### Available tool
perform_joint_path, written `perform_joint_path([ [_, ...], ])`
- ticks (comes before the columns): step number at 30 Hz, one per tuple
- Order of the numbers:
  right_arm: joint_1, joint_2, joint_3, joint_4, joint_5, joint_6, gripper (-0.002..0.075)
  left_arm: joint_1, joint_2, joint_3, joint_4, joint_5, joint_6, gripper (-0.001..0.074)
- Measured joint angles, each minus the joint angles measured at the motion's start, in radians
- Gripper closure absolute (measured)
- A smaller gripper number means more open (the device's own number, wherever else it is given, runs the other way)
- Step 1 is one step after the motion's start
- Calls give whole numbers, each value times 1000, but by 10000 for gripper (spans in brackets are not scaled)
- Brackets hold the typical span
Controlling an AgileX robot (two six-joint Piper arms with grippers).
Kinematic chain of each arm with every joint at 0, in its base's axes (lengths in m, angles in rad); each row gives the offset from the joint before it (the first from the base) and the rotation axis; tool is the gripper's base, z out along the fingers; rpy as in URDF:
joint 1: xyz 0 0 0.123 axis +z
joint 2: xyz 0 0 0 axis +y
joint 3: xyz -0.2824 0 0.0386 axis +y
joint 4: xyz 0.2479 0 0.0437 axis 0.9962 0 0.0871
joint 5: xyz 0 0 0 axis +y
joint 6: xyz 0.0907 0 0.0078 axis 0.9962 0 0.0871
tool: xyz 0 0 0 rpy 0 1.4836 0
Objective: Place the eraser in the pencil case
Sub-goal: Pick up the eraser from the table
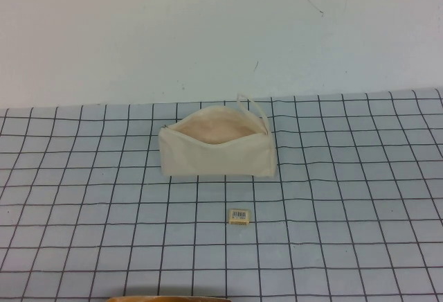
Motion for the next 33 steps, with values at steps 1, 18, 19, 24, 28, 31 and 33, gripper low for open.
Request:
perform_joint_path([
  [1, 9, 42, -23, 12, 4, -30, 727, 0, 0, 0, 0, 0, 0, 738],
  [18, 487, 694, -401, -117, 11, -98, 727, 0, 0, 0, 0, 0, 0, 738],
  [19, 499, 719, -422, -119, 11, -98, 727, 0, 0, 0, 0, 0, 0, 738],
  [24, 576, 866, -541, -162, 13, -100, 725, 0, 0, 0, 0, 0, 0, 738],
  [28, 620, 981, -645, -179, 19, -101, 645, 0, 0, 0, 0, 0, 0, 738],
  [31, 638, 1065, -715, -181, 21, -101, 477, 0, 0, 0, 0, 0, 0, 738],
  [33, 642, 1122, -757, -181, 21, -101, 318, 0, 0, 0, -2, 0, 0, 738],
])
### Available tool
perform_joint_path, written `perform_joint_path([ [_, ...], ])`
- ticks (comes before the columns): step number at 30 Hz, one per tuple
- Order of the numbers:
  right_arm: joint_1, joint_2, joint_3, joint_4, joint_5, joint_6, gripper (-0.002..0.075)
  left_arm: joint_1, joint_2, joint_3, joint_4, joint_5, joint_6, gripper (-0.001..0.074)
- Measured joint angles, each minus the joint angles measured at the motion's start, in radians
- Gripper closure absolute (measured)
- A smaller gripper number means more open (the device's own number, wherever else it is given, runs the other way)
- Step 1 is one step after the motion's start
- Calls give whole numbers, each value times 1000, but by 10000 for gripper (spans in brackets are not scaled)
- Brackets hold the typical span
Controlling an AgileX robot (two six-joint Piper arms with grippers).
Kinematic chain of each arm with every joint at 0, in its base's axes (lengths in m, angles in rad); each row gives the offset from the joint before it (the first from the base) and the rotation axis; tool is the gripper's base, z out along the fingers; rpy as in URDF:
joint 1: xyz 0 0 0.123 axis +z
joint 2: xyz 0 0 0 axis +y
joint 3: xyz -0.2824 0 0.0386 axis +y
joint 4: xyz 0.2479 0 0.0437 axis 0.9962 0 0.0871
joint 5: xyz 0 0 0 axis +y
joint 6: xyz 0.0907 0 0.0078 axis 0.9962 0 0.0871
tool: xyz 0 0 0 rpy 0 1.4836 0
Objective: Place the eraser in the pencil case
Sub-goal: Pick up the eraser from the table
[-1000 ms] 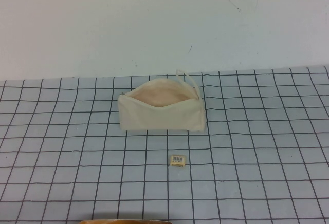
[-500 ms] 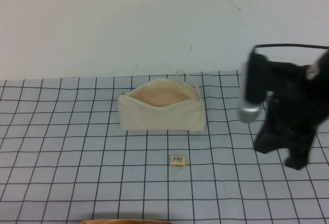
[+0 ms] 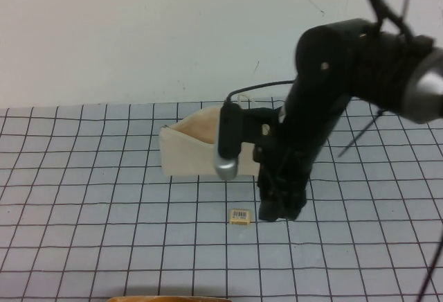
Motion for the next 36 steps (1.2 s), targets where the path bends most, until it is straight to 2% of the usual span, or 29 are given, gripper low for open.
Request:
perform_joint_path([
  [3, 1, 71, -62, -2, 0, -2, 155, 0, 0, 0, 0, 0, 0, 738],
  [5, 1, 112, -93, -9, 0, -2, 120, 0, 0, 0, 0, 0, 0, 738],
  [7, 1, 152, -120, -19, 0, -2, 117, 0, 0, 0, 0, 0, 0, 738],
  [17, 1, 297, -181, -49, -61, 8, 209, 0, 0, 0, 0, 0, 0, 738],
  [29, 1, 343, -181, -42, -160, 55, 252, 0, 0, 0, 0, 0, 0, 738],
  [32, 1, 355, -181, -28, -158, 55, 286, 0, 0, 0, 0, 0, 0, 738],
  [36, 4, 361, -184, -21, -160, 55, 382, 0, 0, 0, 0, 0, 0, 738],
])
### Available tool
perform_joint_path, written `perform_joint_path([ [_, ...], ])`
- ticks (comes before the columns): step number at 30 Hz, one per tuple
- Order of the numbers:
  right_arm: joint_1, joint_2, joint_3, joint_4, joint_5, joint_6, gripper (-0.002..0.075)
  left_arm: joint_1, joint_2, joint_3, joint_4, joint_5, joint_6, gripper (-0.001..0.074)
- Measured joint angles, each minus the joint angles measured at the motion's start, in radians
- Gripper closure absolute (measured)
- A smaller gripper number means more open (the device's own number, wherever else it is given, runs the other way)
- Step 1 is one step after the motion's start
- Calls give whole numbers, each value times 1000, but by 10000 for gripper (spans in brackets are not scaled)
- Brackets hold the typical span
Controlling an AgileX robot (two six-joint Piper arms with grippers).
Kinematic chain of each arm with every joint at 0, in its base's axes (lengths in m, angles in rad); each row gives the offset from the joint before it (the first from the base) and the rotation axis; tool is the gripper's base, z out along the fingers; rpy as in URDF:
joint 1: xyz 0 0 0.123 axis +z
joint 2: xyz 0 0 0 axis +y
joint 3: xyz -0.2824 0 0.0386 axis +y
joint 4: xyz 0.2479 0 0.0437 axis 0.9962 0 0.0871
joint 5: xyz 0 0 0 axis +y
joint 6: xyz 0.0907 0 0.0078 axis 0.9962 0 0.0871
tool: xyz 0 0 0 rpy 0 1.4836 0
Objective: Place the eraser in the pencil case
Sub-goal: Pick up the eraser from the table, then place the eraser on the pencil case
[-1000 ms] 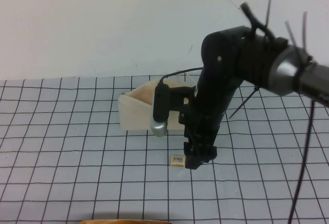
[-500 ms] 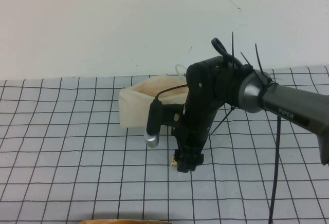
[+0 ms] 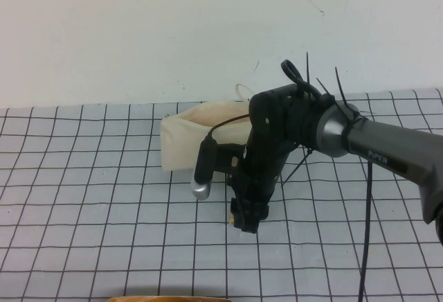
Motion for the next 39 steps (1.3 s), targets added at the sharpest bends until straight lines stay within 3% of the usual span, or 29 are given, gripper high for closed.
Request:
perform_joint_path([
  [4, 9, 0, -7, -2, 16, 21, 521, 0, 0, 0, 0, 0, 0, 738],
  [14, 38, -163, 1, -23, 101, 129, 519, 0, 0, 0, 0, 0, 0, 738],
  [19, 38, -253, 1, -99, -47, 178, 519, 0, 0, 0, 0, 0, 0, 738],
  [26, 27, -200, 1, -133, -325, 249, 519, 0, 0, 0, 0, 0, 0, 738],
  [28, 21, -178, 1, -133, -376, 265, 488, 0, 0, 0, 0, 0, 0, 738],
  [33, 3, -140, 1, -133, -434, 312, 261, 0, 0, 0, 0, 0, 0, 738],
  [36, -9, -145, 1, -133, -423, 318, 228, 0, 0, 0, 0, 0, 0, 738],
  [39, -20, -202, 8, -118, -348, 351, 378, 0, 0, 0, 0, 0, 0, 738],
])
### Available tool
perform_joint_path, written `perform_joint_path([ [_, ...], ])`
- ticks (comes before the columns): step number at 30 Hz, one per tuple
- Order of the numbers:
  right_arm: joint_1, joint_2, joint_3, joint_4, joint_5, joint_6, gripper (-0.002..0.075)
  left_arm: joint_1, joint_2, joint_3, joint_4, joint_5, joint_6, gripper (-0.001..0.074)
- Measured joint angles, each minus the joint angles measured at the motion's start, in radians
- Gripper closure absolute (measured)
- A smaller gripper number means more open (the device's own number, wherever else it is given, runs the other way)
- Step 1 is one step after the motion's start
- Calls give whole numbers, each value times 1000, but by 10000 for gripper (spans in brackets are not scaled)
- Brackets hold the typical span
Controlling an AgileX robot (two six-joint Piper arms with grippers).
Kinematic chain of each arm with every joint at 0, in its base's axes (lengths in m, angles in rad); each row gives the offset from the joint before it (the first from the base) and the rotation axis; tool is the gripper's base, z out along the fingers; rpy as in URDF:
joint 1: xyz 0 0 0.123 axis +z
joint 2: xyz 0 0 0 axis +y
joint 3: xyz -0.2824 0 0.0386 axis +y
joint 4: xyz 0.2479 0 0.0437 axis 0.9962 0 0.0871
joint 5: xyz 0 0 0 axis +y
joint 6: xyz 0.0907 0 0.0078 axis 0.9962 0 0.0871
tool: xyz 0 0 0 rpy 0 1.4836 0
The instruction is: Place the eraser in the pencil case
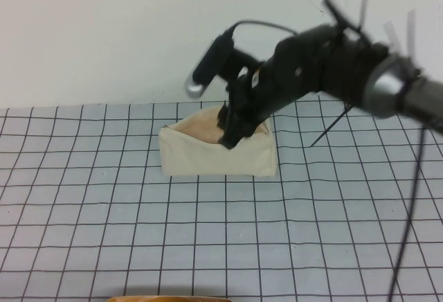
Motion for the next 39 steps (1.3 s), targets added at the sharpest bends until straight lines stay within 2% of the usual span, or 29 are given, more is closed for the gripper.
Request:
perform_joint_path([
  [3, -1, -100, 34, 46, 26, 12, 602, 0, 0, 0, 0, 0, 0, 738],
  [4, -1, -148, 60, 68, 15, 16, 645, 0, 0, 0, 0, 0, 0, 738],
  [7, -1, -333, 206, 130, -74, 18, 701, 0, 0, 0, 0, 0, 0, 738],
  [13, 22, -728, 591, 196, -355, 22, 721, 0, 0, 0, 0, 0, 0, 738],
  [15, 24, -854, 694, 198, -399, 20, 722, 0, 0, 0, 0, 0, 0, 738],
  [31, -30, -1602, 1287, 131, -444, 30, 726, 0, 0, 0, 0, 0, 0, 738],
  [39, -30, -1797, 1520, 119, -542, 38, 726, 0, 0, 0, 0, 0, 0, 738],
])
